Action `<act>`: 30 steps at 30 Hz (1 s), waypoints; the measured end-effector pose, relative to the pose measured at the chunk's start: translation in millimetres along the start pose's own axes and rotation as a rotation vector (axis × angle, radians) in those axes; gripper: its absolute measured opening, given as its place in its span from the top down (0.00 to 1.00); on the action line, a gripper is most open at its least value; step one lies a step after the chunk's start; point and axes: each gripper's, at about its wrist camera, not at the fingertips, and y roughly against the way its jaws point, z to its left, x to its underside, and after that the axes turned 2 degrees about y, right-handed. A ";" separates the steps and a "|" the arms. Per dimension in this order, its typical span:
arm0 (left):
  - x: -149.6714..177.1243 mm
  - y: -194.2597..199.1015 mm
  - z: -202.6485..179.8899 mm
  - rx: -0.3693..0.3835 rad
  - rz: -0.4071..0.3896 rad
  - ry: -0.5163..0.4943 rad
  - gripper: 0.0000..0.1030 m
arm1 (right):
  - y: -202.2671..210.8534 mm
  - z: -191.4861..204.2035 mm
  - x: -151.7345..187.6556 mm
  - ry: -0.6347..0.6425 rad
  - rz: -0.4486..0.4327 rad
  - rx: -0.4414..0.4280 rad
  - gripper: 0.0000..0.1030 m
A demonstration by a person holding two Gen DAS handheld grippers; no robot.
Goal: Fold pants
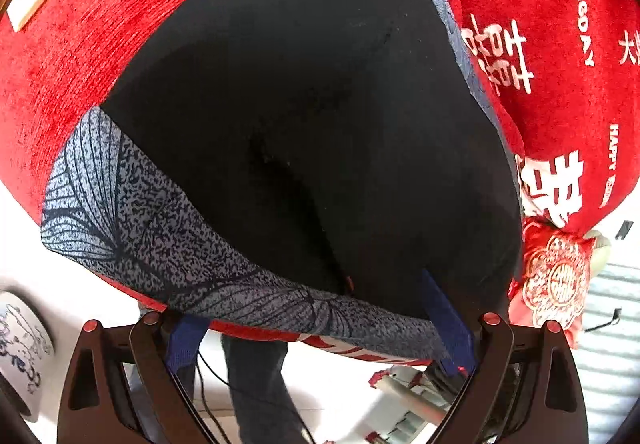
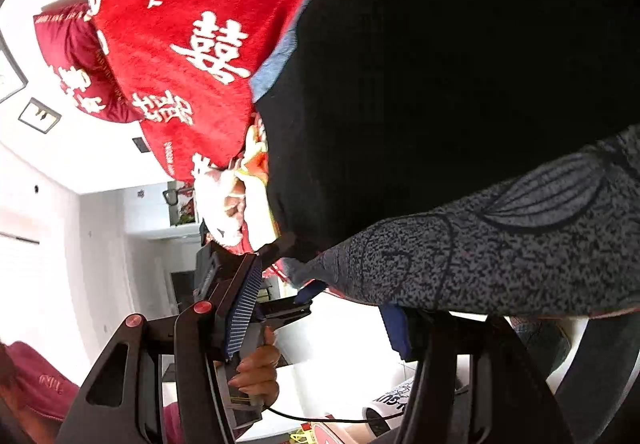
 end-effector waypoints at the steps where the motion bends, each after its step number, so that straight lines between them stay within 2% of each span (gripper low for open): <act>1: 1.9 0.1 -2.0 -0.029 0.006 -0.028 0.07 | -2.1 -2.6 0.4 -0.012 -0.006 0.007 0.41; 3: 4.3 0.0 -1.5 -0.071 0.017 -0.050 0.07 | 1.2 -18.2 -0.5 -0.044 -0.018 0.035 0.41; 6: 4.9 6.7 9.6 -0.075 0.021 -0.026 0.07 | 1.6 -33.3 -1.4 -0.097 -0.042 0.063 0.41; 8: 5.7 10.8 13.5 -0.059 0.021 -0.011 0.07 | 1.2 -39.8 -1.7 -0.150 -0.048 0.045 0.41; 10: 5.5 13.3 12.5 -0.046 0.026 -0.015 0.07 | -1.2 -39.9 -2.5 -0.192 -0.052 0.026 0.62; 11: 5.2 14.4 9.7 -0.030 0.026 -0.011 0.07 | 0.3 -35.2 -3.2 -0.205 -0.072 -0.026 0.76; 14: 8.8 23.8 14.5 0.042 0.023 0.040 0.07 | 10.1 -10.5 -2.8 -0.174 -0.130 -0.164 0.77; 16: 4.9 26.3 13.7 0.102 0.011 0.079 0.07 | 14.0 3.3 -3.2 -0.146 -0.127 -0.201 0.77; 19: -7.7 19.4 8.5 0.097 -0.012 0.073 0.07 | 18.0 15.2 -5.2 -0.119 -0.107 -0.219 0.77; 21: -15.3 10.3 7.5 0.052 -0.011 0.074 0.07 | 19.2 13.7 -5.8 -0.102 -0.082 -0.192 0.77; 24: -17.4 5.1 3.2 0.023 -0.014 0.066 0.07 | 14.7 11.0 -3.4 -0.098 -0.051 -0.127 0.76; 25: -15.5 5.4 0.5 0.008 -0.020 0.041 0.12 | 14.4 9.9 -1.8 -0.092 -0.048 -0.098 0.76; 28: -12.7 8.2 -3.8 -0.029 -0.013 -0.030 0.18 | 20.9 -5.2 -1.3 -0.101 -0.074 -0.010 0.71; 30: -14.1 9.0 -4.9 -0.035 -0.001 -0.052 0.23 | 29.5 -13.8 0.6 -0.134 -0.124 0.020 0.69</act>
